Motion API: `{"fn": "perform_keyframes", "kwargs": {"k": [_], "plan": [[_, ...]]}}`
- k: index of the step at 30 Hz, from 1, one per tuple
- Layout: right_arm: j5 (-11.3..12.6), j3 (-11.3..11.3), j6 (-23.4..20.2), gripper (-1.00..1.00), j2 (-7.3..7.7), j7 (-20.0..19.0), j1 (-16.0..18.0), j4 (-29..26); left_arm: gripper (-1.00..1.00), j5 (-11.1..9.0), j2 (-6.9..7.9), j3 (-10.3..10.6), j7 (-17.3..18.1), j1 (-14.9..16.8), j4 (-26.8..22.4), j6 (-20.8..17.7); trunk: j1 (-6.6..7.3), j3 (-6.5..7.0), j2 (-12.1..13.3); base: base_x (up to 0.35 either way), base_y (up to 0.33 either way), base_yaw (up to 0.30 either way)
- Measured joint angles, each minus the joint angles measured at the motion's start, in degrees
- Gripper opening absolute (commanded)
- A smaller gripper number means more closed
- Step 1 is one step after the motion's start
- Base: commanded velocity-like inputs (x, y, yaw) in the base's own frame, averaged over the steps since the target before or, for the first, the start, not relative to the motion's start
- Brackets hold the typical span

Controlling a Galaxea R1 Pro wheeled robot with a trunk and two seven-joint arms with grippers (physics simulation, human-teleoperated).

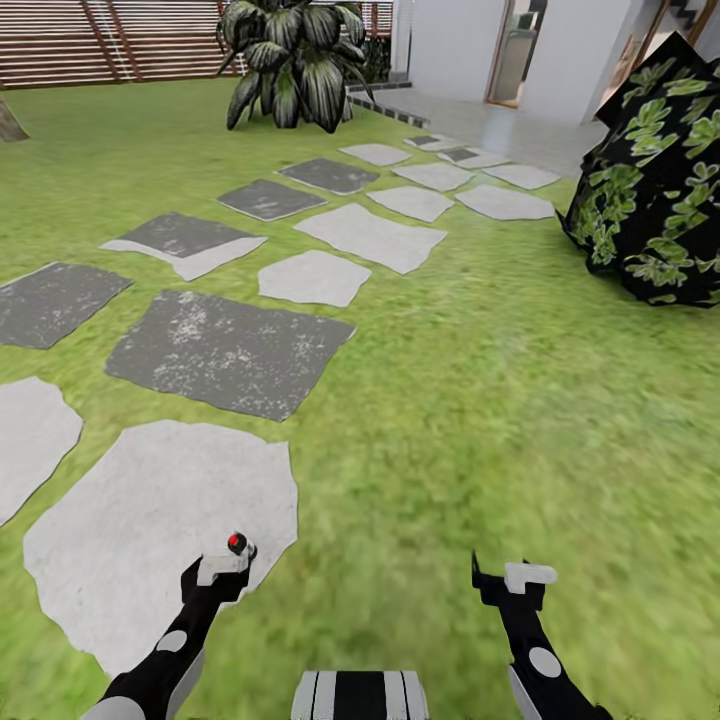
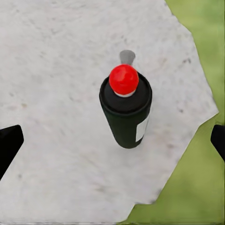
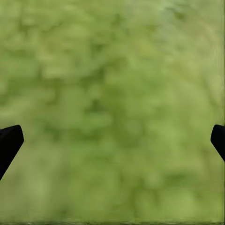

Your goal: In the garden, pick up the pesticide atomizer on the floor and spray pesticide onto both trees until each tree trunk is fully covered.

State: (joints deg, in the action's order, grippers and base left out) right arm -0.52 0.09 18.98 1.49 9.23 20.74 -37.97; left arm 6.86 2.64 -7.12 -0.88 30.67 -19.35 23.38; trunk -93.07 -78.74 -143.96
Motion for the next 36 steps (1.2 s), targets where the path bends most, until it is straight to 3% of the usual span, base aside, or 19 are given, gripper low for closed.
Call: {"fn": "perform_keyframes", "kwargs": {"k": [21,36], "plan": [[0.0,0.0,0.0,1.0,0.0,0.0,0.0,0.0,1.0,0.0,0.0,0.0,0.0,0.0,-0.1,0.1,-0.54,-6.57,-0.3,0.0,0.0,0.0],[-0.1,0.0,0.0,1.0,-0.09,0.1,0.0,-0.1,1.0,0.1,0.0,0.0,0.0,0.0,-0.1,0.2,-0.54,-6.77,-0.3,0.066,0.0,0.0]]}}
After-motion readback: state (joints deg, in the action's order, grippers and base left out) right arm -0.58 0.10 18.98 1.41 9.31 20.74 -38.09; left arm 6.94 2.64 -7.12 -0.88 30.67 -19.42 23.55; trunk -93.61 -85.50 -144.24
